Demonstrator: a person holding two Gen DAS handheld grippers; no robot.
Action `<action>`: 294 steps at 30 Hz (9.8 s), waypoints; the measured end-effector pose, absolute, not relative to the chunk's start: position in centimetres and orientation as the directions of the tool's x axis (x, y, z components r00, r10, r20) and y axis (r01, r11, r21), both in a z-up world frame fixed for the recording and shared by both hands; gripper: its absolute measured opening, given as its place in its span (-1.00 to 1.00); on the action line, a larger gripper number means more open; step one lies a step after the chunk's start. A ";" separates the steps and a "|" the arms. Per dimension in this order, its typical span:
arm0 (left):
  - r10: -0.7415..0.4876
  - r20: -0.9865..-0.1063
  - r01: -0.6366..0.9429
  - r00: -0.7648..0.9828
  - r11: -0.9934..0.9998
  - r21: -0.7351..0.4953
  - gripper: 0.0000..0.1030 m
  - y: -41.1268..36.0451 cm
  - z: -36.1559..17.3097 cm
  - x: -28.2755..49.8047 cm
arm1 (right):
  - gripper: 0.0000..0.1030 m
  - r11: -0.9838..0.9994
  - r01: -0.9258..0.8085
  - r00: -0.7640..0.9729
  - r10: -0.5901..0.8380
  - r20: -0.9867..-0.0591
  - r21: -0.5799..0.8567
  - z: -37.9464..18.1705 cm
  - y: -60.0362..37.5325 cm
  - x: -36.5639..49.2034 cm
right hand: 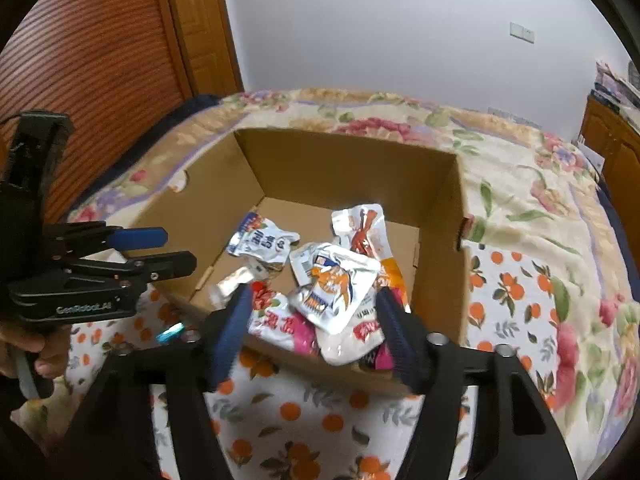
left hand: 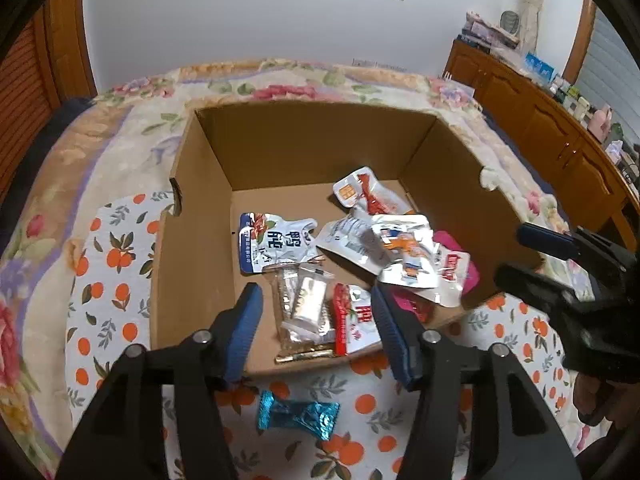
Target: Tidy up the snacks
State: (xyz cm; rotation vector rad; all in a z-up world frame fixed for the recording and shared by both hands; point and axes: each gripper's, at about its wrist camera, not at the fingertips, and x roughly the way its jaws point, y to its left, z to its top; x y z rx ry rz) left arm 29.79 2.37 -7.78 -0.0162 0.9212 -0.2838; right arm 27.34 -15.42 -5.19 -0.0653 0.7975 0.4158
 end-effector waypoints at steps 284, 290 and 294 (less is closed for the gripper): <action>-0.074 -0.499 0.152 0.863 0.982 0.116 1.00 -1.5 2.7 0.4 | 1.00 0.962 -0.230 0.804 0.274 -0.527 0.149 3.0 -24.2 0.8; -0.076 -0.487 0.141 0.870 0.985 0.099 1.00 -0.6 2.8 -1.1 | 1.00 0.962 -0.224 0.811 0.272 -0.518 0.154 2.0 -24.2 -0.7; -0.065 -0.487 0.131 0.871 0.986 0.104 1.00 -0.2 2.3 -1.3 | 1.00 0.963 -0.224 0.811 0.270 -0.519 0.151 0.8 -24.3 -1.2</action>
